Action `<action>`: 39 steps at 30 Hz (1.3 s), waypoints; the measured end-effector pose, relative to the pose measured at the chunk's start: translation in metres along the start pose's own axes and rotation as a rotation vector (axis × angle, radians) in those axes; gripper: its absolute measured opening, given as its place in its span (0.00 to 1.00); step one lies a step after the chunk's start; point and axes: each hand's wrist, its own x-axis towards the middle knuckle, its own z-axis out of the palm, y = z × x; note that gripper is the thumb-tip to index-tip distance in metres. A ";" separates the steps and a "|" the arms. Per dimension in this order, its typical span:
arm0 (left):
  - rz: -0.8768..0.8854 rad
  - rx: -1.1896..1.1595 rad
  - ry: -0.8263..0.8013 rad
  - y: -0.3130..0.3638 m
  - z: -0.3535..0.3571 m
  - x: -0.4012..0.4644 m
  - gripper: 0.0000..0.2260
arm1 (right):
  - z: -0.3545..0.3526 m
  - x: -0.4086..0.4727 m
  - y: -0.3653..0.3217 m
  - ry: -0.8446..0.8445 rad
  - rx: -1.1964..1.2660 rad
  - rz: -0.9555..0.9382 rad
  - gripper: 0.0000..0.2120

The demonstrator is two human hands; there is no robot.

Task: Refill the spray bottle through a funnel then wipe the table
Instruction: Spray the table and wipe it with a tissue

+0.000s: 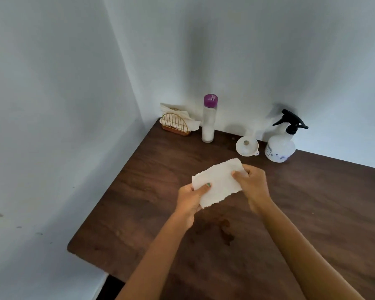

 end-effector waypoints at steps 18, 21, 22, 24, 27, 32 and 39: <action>-0.098 -0.247 -0.056 -0.020 0.012 -0.013 0.18 | 0.056 -0.045 0.057 -0.345 -0.545 -0.515 0.34; -0.103 0.094 -0.010 -0.018 0.006 -0.008 0.27 | 0.056 -0.042 0.072 -0.382 -0.526 -0.463 0.30; -0.109 0.226 -0.018 -0.018 0.004 -0.006 0.31 | 0.058 -0.043 0.074 -0.378 -0.514 -0.462 0.30; -0.101 0.476 -0.042 -0.017 0.001 -0.006 0.35 | 0.061 -0.043 0.075 -0.353 -0.506 -0.475 0.26; -0.074 0.826 0.022 -0.021 -0.006 -0.004 0.42 | 0.063 -0.042 0.058 -0.409 -0.553 -0.409 0.13; 0.072 0.864 0.271 -0.040 -0.058 0.006 0.43 | 0.074 -0.008 0.043 -0.644 -0.512 -0.166 0.15; 0.232 0.982 0.739 -0.047 -0.184 0.039 0.30 | 0.122 0.055 0.038 -0.116 -0.454 -0.239 0.18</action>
